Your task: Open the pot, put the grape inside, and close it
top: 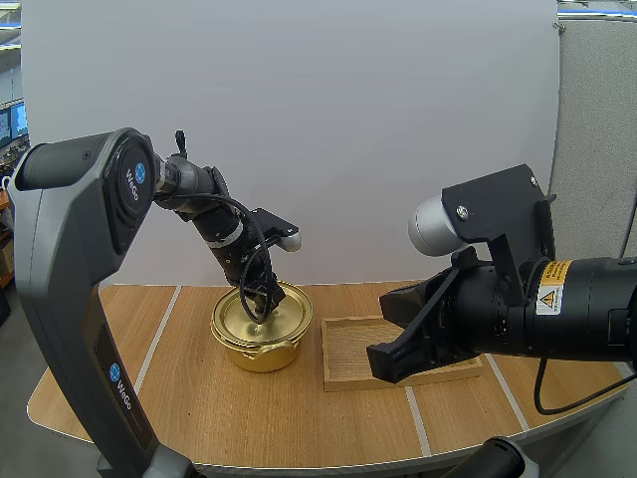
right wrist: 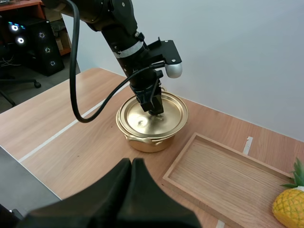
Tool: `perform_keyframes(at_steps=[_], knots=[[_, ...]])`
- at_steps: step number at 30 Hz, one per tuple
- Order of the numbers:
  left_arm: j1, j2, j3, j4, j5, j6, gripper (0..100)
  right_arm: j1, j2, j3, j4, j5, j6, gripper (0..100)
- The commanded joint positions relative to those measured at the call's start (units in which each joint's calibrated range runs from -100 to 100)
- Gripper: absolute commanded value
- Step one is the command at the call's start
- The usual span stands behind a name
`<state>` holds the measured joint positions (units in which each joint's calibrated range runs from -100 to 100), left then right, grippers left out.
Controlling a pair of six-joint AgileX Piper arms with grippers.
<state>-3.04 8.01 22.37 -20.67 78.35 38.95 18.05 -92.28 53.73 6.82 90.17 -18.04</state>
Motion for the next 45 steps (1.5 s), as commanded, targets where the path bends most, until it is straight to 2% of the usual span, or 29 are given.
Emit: perform_keyframes(at_steps=[1,8,20,23,29,32,45], knots=[[-0.12,0.8,0.3,0.3,6.7,0.5,0,-0.2,-0.6,0.1,-0.3,-1.1,-0.1,0],[-0.12,0.7,0.3,9.5,6.3,-3.3,0,-0.2,-0.6,0.1,-0.3,-1.1,-0.1,0],[0.05,0.7,0.3,8.6,6.3,-3.5,0,-0.2,-0.6,0.1,-0.3,-1.1,-0.1,0],[0.05,0.2,0.3,8.6,6.4,-3.5,14,-0.2,-0.6,0.1,-0.3,-1.1,-0.1,0],[0.05,-4.0,0.3,8.2,6.2,-3.5,100,-0.2,-0.6,0.1,-0.3,-1.1,-0.1,0],[0.05,-8.0,-0.1,8.1,6.0,-3.7,100,-0.2,-0.6,0.1,-0.3,-1.1,-0.1,0],[0.05,-33.1,-9.7,7.7,21.2,-5.3,100,-0.2,-0.7,0.1,-0.1,-1.1,-0.1,0]])
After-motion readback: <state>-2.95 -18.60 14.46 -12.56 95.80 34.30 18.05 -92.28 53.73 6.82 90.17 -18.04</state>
